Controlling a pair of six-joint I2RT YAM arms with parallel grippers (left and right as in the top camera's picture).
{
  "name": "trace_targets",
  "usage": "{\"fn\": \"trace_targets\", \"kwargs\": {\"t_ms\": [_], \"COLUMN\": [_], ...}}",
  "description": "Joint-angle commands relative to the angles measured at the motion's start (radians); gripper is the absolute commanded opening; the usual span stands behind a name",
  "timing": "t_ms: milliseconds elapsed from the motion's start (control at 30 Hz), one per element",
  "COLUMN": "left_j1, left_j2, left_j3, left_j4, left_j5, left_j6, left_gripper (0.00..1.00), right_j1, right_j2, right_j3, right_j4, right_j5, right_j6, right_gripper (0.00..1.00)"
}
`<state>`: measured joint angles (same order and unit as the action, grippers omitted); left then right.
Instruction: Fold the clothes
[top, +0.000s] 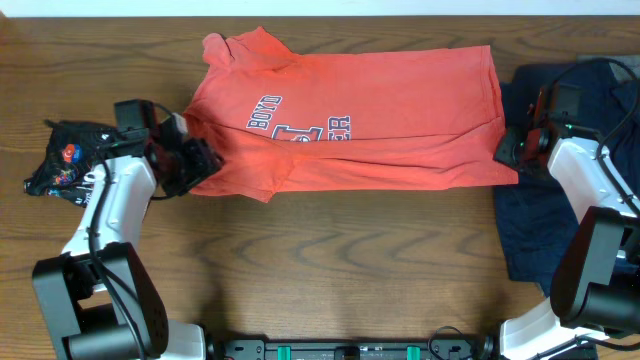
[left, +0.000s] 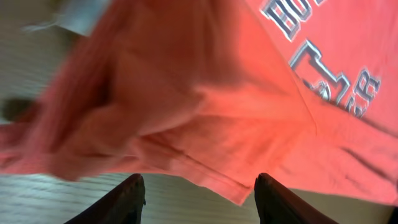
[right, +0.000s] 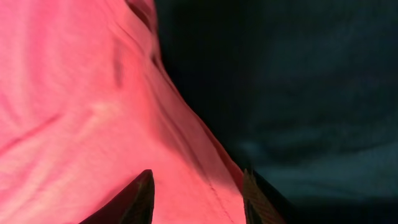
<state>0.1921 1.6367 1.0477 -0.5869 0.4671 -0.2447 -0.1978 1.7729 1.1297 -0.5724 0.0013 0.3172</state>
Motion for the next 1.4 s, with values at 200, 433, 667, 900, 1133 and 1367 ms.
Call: {"fn": "trace_targets", "kwargs": {"t_ms": [200, 433, 667, 900, 1133, 1367], "left_j1": [-0.234, -0.389, -0.454, -0.461, -0.461, -0.461], "left_j2": [0.011, 0.024, 0.135, 0.179, 0.179, 0.126], "left_j3": [-0.003, -0.003, -0.004, -0.003, -0.002, 0.06], "left_j4": [0.001, 0.0, 0.0, -0.003, -0.003, -0.01], "left_j5": [-0.126, -0.298, -0.322, -0.387, -0.39, -0.39], "left_j6": [0.179, 0.208, 0.207, 0.207, 0.207, 0.207], "left_gripper": [0.63, 0.63, 0.58, 0.5, 0.06, 0.06], "right_j1": [0.006, 0.006, 0.006, 0.006, 0.006, 0.006], "right_j2": [0.008, 0.008, 0.008, 0.008, 0.008, 0.008], "right_j3": [-0.04, -0.04, -0.04, -0.04, -0.04, -0.04], "right_j4": [-0.009, -0.015, -0.019, -0.019, -0.019, -0.02], "right_j5": [0.04, 0.04, 0.04, 0.04, 0.04, 0.04], "right_j6": [-0.019, -0.019, -0.019, -0.019, -0.019, -0.019], "right_gripper": [0.44, 0.44, 0.44, 0.43, 0.43, 0.43]}}
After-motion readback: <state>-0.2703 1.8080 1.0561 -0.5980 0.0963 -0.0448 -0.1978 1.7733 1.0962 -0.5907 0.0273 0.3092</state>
